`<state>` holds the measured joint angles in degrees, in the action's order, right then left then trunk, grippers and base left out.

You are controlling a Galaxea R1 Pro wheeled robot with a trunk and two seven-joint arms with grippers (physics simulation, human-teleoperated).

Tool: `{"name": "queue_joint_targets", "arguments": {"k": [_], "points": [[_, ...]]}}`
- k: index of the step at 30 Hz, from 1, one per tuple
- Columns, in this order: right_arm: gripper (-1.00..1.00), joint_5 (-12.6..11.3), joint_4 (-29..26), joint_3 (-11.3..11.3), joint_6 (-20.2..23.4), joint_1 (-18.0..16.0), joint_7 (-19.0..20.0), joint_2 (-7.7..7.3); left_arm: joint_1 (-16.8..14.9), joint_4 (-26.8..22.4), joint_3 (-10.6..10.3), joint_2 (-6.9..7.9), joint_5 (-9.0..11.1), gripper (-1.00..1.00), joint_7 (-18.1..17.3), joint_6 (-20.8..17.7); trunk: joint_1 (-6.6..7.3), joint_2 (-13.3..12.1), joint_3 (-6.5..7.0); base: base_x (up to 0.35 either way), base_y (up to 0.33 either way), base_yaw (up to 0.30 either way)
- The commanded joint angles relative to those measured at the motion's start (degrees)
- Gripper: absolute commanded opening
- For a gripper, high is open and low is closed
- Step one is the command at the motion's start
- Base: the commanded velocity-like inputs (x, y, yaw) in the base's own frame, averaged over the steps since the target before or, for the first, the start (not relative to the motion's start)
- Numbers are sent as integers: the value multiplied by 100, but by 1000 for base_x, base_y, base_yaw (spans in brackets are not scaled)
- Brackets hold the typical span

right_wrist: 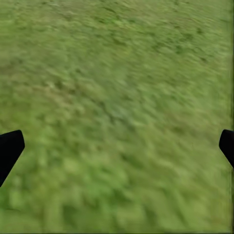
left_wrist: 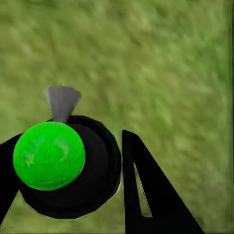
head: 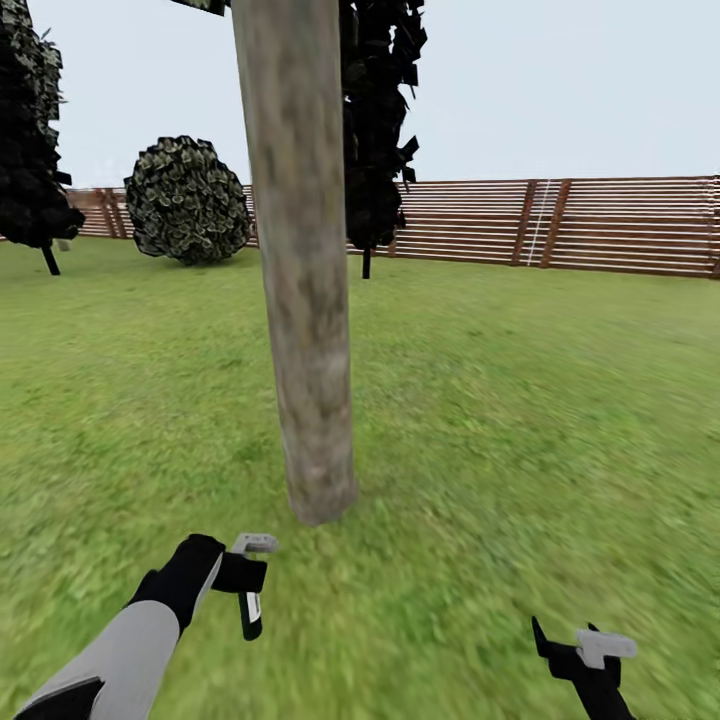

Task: In the garden, pick up the pesticide atomizer on the floor and spray pesticide onto both trees until each tree trunk is fully covered.

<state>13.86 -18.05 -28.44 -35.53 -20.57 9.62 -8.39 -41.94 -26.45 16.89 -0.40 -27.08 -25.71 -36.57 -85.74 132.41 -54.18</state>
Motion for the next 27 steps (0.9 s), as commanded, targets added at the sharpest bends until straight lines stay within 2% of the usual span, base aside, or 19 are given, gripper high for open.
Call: {"name": "queue_joint_targets", "arguments": {"k": [1,5,6,10,11,19,27], "points": [[100,1,3,-7,1,0,-6,12,1,0,0,-1,-3,-100,2,0,0,0,0,292,0,-265],[100,3,56,-8,2,0,0,33,2,0,-15,1,-20,-100,11,0,0,0,0,321,0,-266],[100,20,100,-4,2,0,18,48,35,42,-67,-7,-30,-100,492,-24,0,0,0,15,3,-1],[100,21,100,-4,2,0,22,48,21,75,-58,-156,-17,-100,494,-90,0,0,0,4,1,0],[100,21,214,-4,2,0,17,48,9,-9,-54,-125,-9,-100,531,-485,0,0,0,27,-185,0],[100,21,214,-4,2,0,15,48,2,-9,-57,-155,-15,-100,540,-492,0,0,0,1,-35,0],[100,21,214,-4,2,0,14,48,4,-9,-62,-159,-21,-100,540,-490,0,0,0,-86,135,-123]]}}
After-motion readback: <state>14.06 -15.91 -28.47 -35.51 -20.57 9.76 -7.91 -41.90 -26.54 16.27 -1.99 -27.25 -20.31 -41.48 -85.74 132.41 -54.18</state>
